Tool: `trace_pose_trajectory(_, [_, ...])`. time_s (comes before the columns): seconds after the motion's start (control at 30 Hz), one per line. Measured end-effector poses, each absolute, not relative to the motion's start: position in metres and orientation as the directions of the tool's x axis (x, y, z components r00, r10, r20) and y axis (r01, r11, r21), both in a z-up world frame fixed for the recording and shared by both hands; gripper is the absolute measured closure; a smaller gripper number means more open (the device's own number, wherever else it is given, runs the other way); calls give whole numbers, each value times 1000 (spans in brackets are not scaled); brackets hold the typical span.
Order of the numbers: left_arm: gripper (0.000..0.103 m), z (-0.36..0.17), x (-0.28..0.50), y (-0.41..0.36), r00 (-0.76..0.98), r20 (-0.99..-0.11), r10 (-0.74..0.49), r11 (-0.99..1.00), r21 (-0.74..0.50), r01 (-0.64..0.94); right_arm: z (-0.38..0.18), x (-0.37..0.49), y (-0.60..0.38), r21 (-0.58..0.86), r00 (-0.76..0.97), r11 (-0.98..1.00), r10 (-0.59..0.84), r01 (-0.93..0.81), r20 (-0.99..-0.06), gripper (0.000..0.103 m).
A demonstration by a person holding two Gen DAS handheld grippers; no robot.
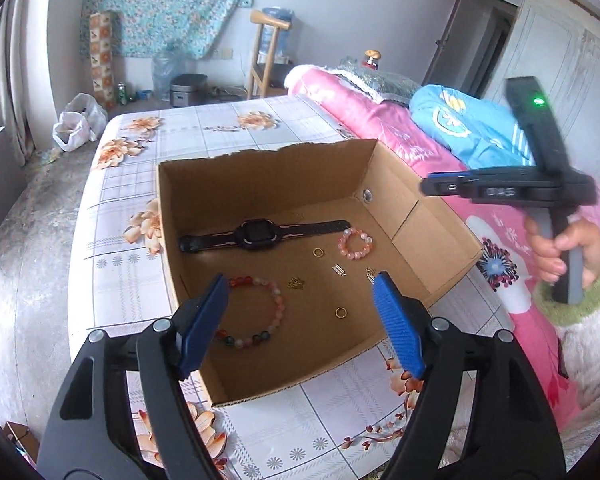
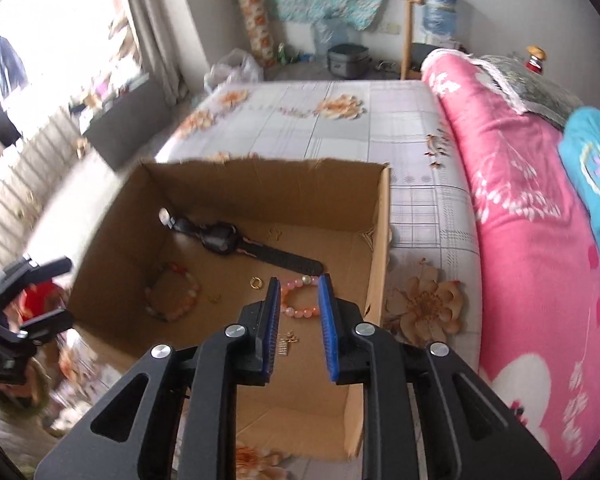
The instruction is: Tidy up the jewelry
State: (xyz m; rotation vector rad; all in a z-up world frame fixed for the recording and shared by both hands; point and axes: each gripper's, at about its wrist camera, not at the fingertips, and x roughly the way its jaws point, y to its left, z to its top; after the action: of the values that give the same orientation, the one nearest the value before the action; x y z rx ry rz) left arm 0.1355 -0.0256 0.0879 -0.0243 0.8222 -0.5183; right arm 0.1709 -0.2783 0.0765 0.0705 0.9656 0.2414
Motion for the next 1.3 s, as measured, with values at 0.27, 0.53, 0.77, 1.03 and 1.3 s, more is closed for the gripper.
trace_pose_trajectory(0.27, [9, 106, 107, -21, 694, -623, -360, 927, -155, 342, 111, 75, -286, 281, 780, 959, 207, -41, -591, 31])
trace_pose_trajectory(0.53, [8, 109, 88, -24, 743, -621, -249, 965, -96, 243, 108, 27, -262, 180, 831, 976, 1, 119, -556, 7])
trace_pose_trajectory(0.77, [8, 106, 76, -20, 784, -608, -123, 992, -70, 102, 104, 19, -239, -54, 806, 979, -191, 194, -561, 7])
trace_pose_trajectory(1.03, [8, 74, 91, -21, 674, -732, -97, 995, -97, 38, 67, 38, -230, -39, 717, 995, -95, 94, -691, 7])
trace_pose_trajectory(1.3, [8, 46, 100, -38, 570, -820, -46, 999, -33, 33, 25, 62, -231, -2, 585, 998, -40, 65, -810, 7])
